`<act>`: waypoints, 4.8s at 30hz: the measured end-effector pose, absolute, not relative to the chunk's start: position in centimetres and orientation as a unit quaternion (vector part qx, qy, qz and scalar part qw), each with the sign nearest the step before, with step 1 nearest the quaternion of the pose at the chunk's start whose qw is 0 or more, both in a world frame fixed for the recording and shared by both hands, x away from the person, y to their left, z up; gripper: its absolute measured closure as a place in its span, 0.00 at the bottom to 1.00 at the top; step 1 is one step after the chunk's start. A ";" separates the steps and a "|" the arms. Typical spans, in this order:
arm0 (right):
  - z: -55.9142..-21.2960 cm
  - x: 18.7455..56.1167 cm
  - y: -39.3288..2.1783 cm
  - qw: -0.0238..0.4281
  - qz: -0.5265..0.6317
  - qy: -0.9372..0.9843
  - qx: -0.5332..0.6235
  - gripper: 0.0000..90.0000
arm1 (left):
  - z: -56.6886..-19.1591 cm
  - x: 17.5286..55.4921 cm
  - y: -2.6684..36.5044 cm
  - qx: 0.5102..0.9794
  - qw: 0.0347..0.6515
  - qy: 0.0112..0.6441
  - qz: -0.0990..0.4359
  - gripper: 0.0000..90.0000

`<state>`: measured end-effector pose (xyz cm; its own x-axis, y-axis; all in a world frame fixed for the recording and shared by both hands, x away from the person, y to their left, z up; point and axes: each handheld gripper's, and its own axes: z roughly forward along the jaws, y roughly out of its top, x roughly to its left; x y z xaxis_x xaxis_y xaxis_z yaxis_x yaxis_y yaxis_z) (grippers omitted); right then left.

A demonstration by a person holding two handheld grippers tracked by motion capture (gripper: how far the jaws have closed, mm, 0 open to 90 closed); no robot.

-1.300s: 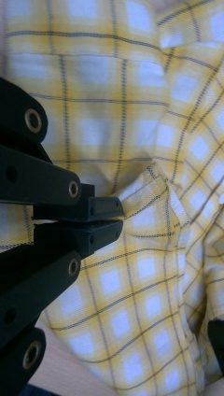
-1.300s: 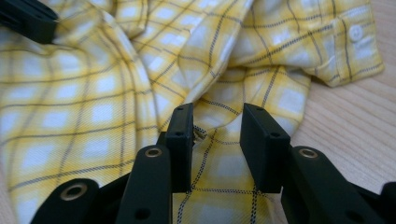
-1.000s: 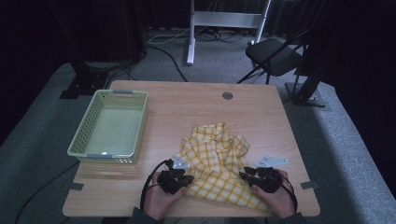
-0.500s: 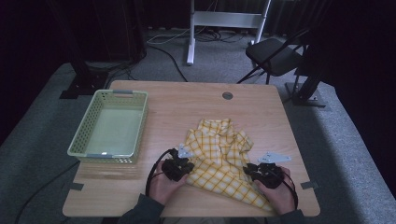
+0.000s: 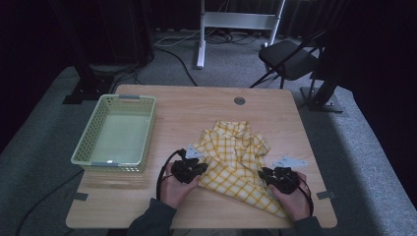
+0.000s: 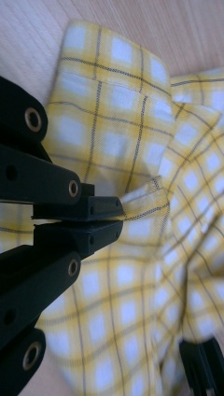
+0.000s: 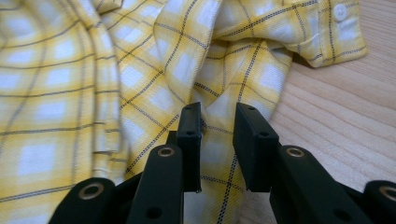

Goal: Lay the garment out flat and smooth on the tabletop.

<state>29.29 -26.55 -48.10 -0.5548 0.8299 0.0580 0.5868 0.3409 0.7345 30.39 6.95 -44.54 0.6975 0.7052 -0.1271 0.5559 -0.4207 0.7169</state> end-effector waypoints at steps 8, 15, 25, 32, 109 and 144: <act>-48.1 29.4 -27.0 0.172 0.364 0.797 0.450 0.80 | -44.3 28.0 9.5 0.831 0.389 0.391 0.076 0.97; -48.1 29.4 -27.1 0.173 0.364 0.796 0.452 0.79 | -45.6 27.5 10.2 0.828 0.375 0.414 0.055 0.87; -48.2 29.3 -27.2 0.166 0.373 0.794 0.450 0.75 | -45.2 29.5 9.9 0.816 0.385 0.425 0.076 0.65; -48.2 29.3 -27.1 0.161 0.374 0.797 0.446 0.69 | -45.6 30.7 8.6 0.824 0.374 0.419 0.074 0.61; -47.0 26.6 -28.1 0.160 0.376 0.800 0.439 0.58 | -44.9 26.0 10.0 0.838 0.376 0.385 0.083 0.96; -47.0 25.5 -28.1 0.157 0.374 0.806 0.430 0.57 | -44.7 24.2 11.1 0.831 0.398 0.383 0.070 0.90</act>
<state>25.54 -28.12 -46.99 -0.5804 0.8114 0.0693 0.5765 0.3494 0.7386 24.16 11.11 -44.66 0.6975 0.6913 -0.1888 0.5800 -0.3898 0.7153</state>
